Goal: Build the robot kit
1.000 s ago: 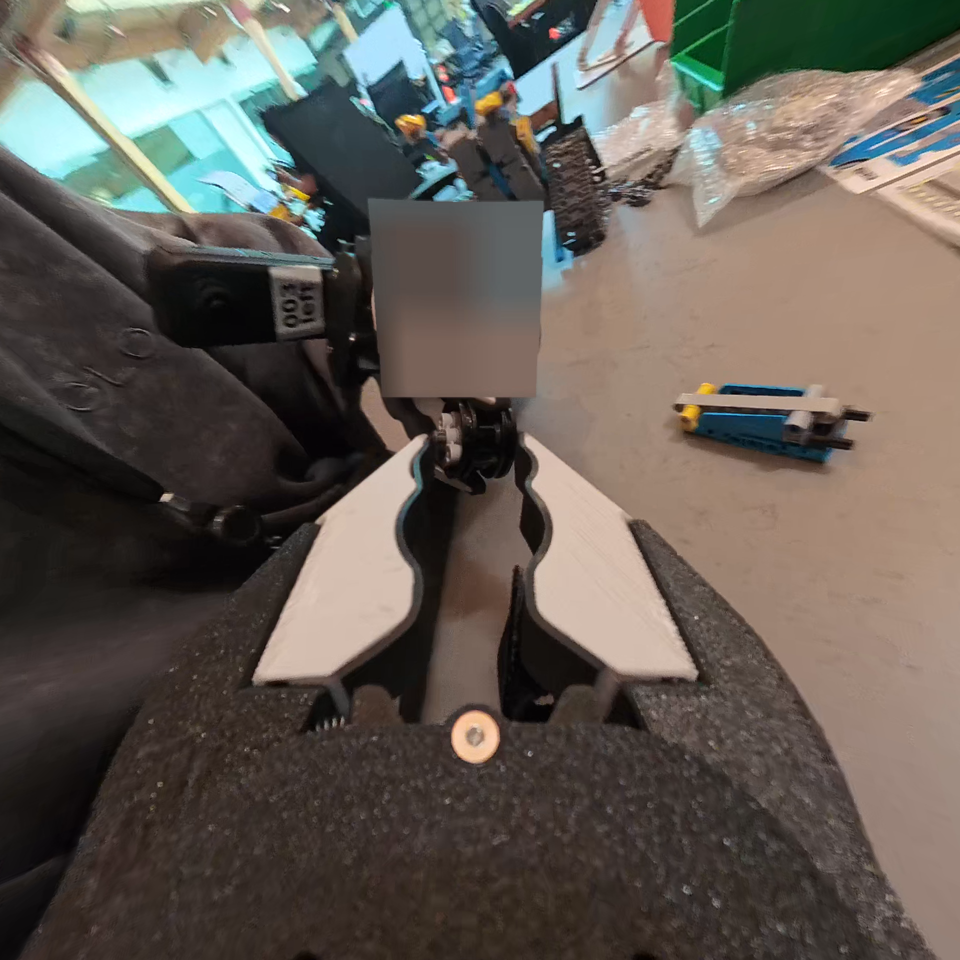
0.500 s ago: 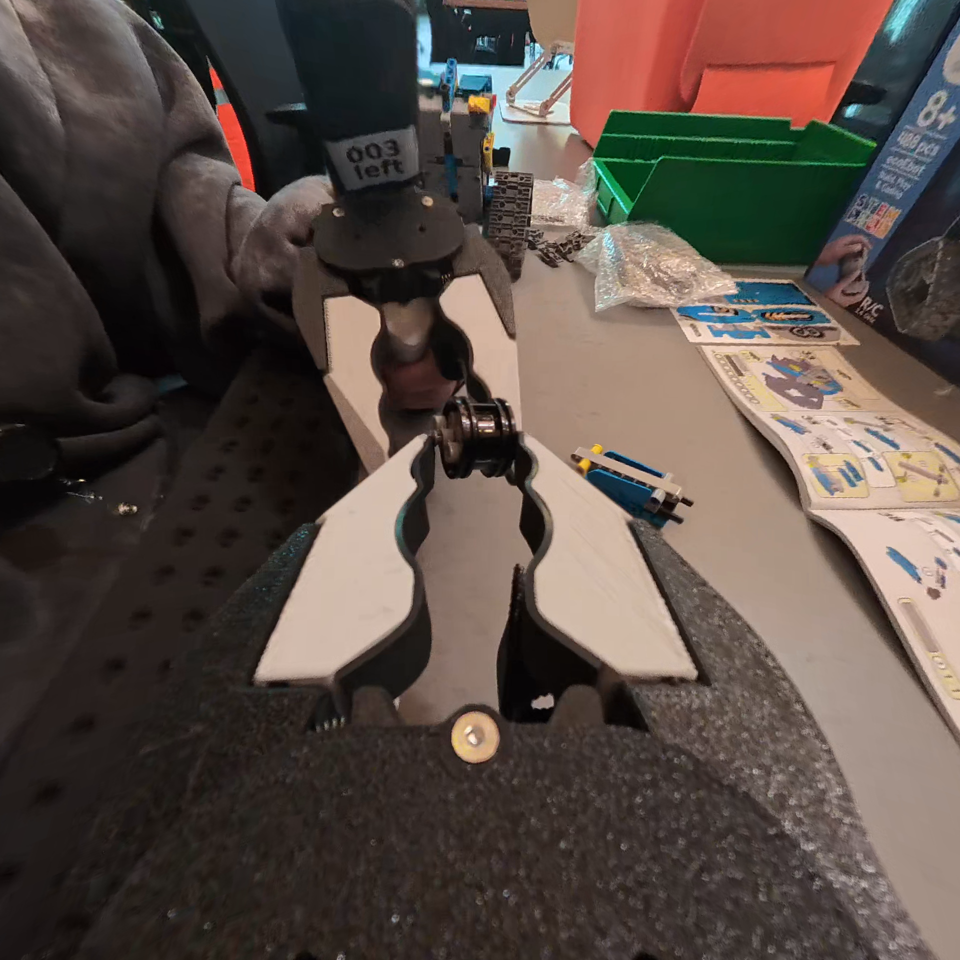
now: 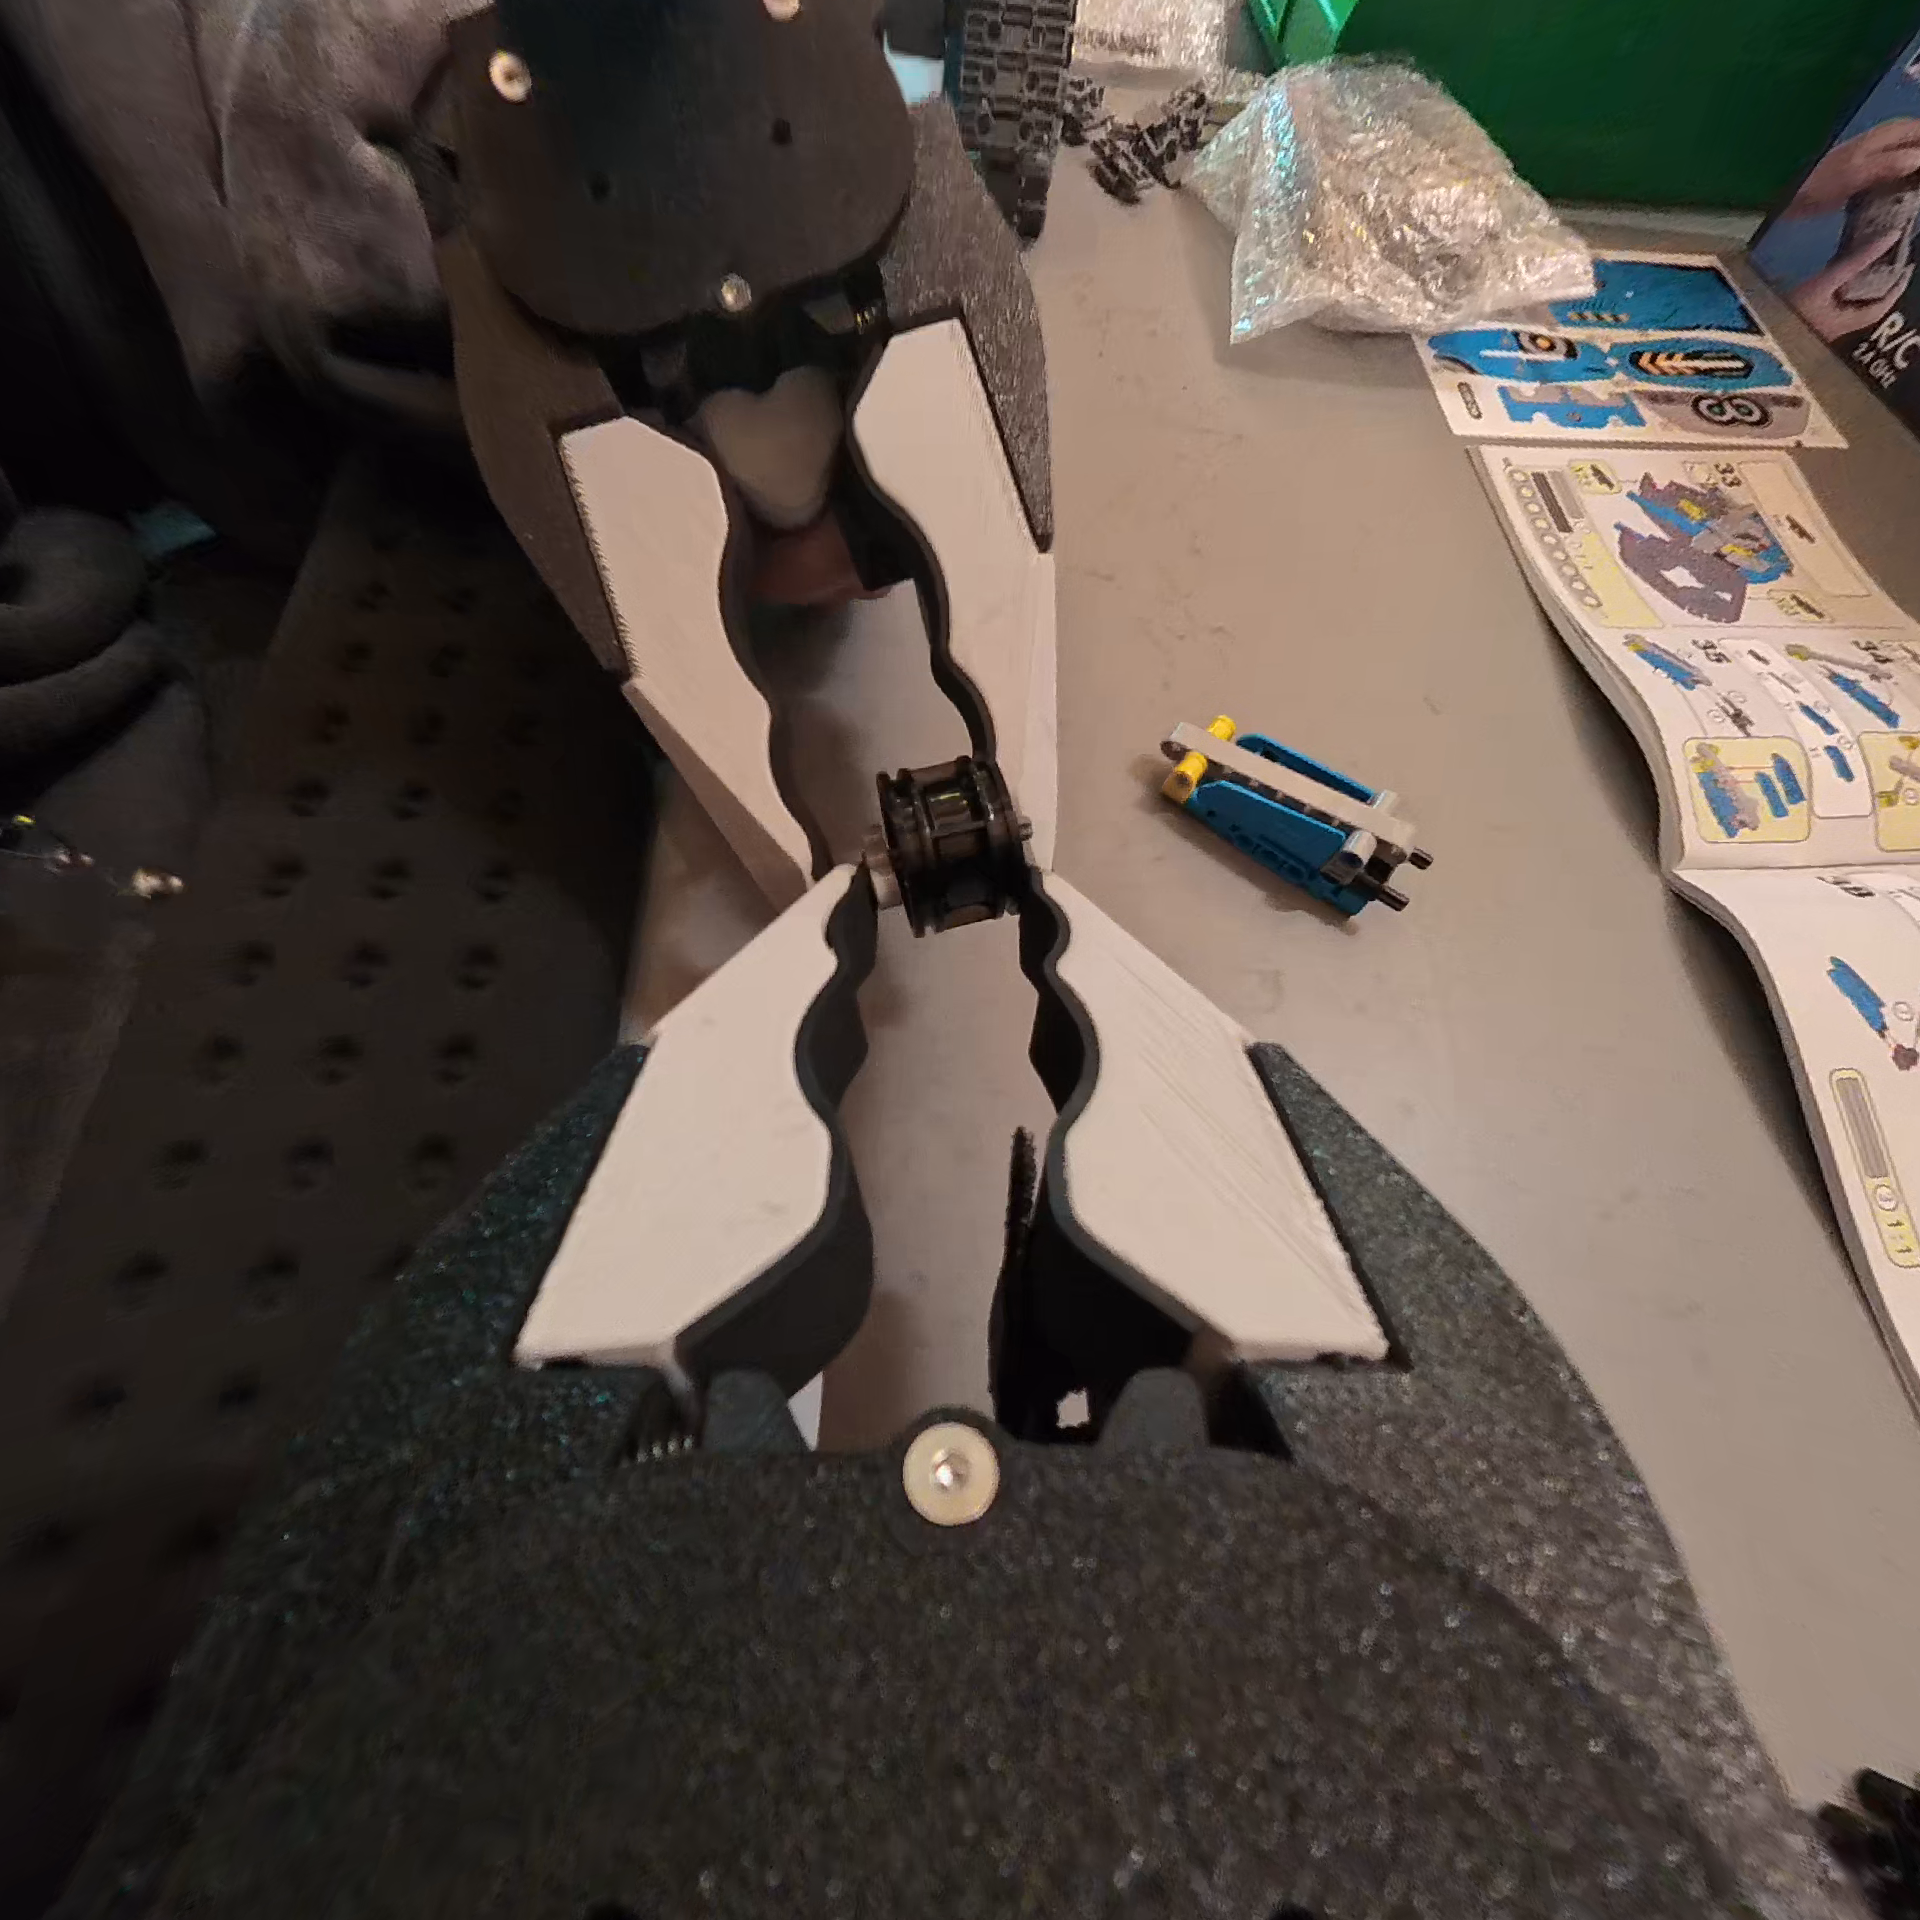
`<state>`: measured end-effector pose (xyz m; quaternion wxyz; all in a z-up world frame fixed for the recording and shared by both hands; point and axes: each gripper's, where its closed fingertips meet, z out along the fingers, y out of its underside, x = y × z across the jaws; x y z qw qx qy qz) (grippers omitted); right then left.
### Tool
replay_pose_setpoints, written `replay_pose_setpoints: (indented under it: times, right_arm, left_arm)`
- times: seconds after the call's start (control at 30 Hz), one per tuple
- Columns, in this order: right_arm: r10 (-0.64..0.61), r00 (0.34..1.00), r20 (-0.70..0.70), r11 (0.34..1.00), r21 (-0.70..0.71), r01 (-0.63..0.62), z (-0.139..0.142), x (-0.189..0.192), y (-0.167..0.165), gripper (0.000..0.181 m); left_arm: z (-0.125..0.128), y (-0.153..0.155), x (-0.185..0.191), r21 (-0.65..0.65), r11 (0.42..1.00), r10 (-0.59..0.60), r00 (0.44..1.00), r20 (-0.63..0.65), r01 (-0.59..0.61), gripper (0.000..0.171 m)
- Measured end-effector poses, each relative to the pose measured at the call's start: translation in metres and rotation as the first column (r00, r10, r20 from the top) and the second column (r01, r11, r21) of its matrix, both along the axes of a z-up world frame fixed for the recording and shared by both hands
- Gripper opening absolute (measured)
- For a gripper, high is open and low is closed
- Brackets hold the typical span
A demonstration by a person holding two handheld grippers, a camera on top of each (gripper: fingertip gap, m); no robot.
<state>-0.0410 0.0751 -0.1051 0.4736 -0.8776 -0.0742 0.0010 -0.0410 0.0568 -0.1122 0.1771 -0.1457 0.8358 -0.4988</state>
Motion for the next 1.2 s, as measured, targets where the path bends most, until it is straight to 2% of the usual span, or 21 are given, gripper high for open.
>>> replay_pose_setpoints:
  times: [0.1,0.17,0.4,0.47,0.6,0.67,0.77,0.87,0.9,0.93,1.03,1.2]
  right_arm:
    - [0.007,0.998,-0.065,0.998,0.069,-0.002,0.014,-0.003,0.001,0.026]
    - [0.010,0.996,-0.089,0.997,0.081,-0.003,0.016,-0.004,0.001,0.025]
    - [0.004,0.998,-0.064,0.998,0.066,0.001,0.013,-0.002,0.001,0.024]
    - [-0.013,1.000,-0.026,0.997,0.078,0.015,0.015,0.002,0.002,0.025]
    - [-0.076,0.991,0.107,0.996,0.057,0.070,0.007,0.018,-0.002,0.026]
    - [-0.098,0.978,0.184,0.994,0.063,0.088,0.008,0.023,-0.003,0.026]
    - [-0.094,0.972,0.216,0.992,0.104,0.072,0.018,0.017,0.002,0.026]
    - [-0.068,0.973,0.221,0.993,0.105,0.046,0.018,0.009,0.007,0.026]
    - [-0.062,0.974,0.219,0.993,0.108,0.039,0.019,0.007,0.008,0.026]
    - [-0.051,0.975,0.217,0.993,0.116,0.027,0.021,0.004,0.009,0.026]
    - [-0.058,0.982,0.179,0.990,0.139,0.033,0.025,0.003,0.012,0.026]
    - [-0.069,0.994,0.085,0.982,0.181,0.052,0.034,0.001,0.015,0.025]
  left_arm:
    - [0.011,-0.001,-0.003,-0.068,0.998,-0.019,1.000,-0.006,0.018,0.034]
    - [0.014,-0.001,-0.003,-0.061,0.998,-0.010,1.000,0.023,0.011,0.029]
    - [0.010,0.000,0.000,-0.028,1.000,0.008,0.999,0.047,-0.007,0.029]
    - [0.013,0.000,0.003,-0.076,0.997,0.005,1.000,0.003,-0.005,0.031]
    - [0.016,0.007,0.010,-0.234,0.971,0.000,0.974,-0.228,-0.055,0.036]
    - [0.028,0.011,0.013,-0.375,0.922,-0.049,0.931,-0.363,-0.097,0.052]
    - [0.029,0.006,0.009,-0.472,0.873,-0.180,0.820,-0.544,-0.121,0.067]
    - [0.031,0.003,0.006,-0.534,0.831,-0.268,0.728,-0.631,-0.157,0.055]
    - [0.038,0.004,0.006,-0.576,0.801,-0.311,0.709,-0.633,-0.164,0.039]
    - [0.042,0.006,0.006,-0.606,0.776,-0.341,0.692,-0.636,-0.174,0.032]
    - [0.045,0.008,0.006,-0.644,0.731,-0.410,0.610,-0.678,-0.225,0.031]
    - [0.053,0.011,0.005,-0.698,0.666,-0.505,0.528,-0.683,-0.265,0.031]
